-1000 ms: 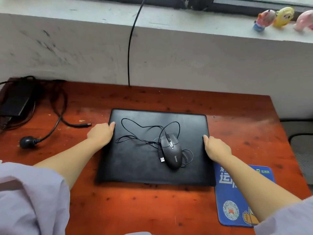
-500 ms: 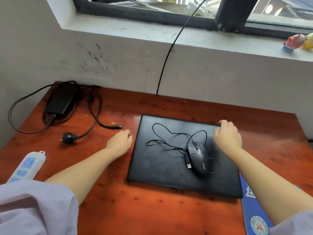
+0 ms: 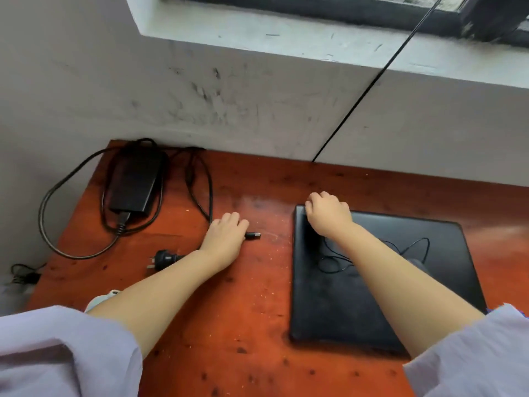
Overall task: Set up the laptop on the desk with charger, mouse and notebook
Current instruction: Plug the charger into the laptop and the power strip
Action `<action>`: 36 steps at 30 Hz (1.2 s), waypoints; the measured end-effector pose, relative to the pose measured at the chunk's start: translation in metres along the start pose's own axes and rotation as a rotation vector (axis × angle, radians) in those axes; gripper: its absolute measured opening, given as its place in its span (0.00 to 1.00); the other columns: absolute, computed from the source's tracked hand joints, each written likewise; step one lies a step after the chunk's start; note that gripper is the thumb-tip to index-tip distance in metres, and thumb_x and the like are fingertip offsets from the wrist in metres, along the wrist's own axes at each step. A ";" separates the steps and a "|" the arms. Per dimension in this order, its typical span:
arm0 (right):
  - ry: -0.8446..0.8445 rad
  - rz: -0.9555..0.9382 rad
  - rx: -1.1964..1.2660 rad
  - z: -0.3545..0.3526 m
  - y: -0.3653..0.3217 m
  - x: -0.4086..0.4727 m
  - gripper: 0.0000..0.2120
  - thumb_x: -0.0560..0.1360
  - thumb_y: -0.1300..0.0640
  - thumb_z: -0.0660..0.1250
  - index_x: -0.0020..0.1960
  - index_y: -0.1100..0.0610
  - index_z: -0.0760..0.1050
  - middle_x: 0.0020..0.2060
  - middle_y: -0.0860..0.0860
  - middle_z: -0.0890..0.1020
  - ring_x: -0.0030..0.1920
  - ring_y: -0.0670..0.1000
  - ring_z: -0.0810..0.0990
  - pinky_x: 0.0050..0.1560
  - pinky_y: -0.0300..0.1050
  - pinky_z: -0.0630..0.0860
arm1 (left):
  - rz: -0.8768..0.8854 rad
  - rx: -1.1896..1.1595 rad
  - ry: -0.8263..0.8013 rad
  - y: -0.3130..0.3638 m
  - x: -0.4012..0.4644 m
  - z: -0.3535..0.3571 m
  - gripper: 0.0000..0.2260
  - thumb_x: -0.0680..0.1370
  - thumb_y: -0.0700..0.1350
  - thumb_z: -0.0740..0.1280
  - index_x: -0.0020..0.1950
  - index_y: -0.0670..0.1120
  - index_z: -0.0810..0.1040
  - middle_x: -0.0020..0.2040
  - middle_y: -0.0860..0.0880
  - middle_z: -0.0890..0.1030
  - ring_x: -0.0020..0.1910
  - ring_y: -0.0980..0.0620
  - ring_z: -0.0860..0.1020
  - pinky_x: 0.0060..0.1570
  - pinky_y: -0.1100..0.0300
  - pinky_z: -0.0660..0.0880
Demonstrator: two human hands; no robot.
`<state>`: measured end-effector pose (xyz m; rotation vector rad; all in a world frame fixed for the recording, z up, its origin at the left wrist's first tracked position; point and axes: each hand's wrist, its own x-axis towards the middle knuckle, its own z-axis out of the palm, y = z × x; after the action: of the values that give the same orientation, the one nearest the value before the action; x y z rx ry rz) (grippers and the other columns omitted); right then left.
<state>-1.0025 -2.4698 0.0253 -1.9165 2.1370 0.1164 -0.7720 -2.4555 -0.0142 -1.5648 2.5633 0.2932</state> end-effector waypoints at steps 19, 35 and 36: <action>0.107 -0.134 0.084 0.023 0.010 0.035 0.23 0.79 0.46 0.50 0.35 0.56 0.74 0.36 0.57 0.83 0.43 0.61 0.79 0.36 0.46 0.63 | 0.181 -0.428 0.157 0.026 0.044 -0.016 0.08 0.79 0.45 0.61 0.53 0.43 0.75 0.48 0.46 0.81 0.51 0.45 0.77 0.52 0.51 0.70; 0.060 -0.095 0.188 0.007 0.010 0.030 0.26 0.79 0.47 0.52 0.25 0.57 0.57 0.20 0.50 0.67 0.25 0.47 0.67 0.26 0.40 0.58 | 0.294 -0.358 0.178 0.036 0.040 -0.038 0.09 0.80 0.44 0.59 0.54 0.42 0.75 0.48 0.44 0.80 0.49 0.44 0.75 0.51 0.53 0.69; 0.066 -0.096 0.193 0.008 0.010 0.030 0.26 0.79 0.47 0.52 0.25 0.56 0.57 0.20 0.50 0.67 0.25 0.47 0.67 0.26 0.40 0.58 | 0.300 -0.363 0.189 0.037 0.039 -0.038 0.08 0.79 0.44 0.60 0.53 0.41 0.76 0.46 0.44 0.80 0.48 0.43 0.76 0.50 0.52 0.70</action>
<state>-1.0135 -2.4959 0.0094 -1.9290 2.0100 -0.1680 -0.8233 -2.4817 0.0186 -1.3541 3.0323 0.7077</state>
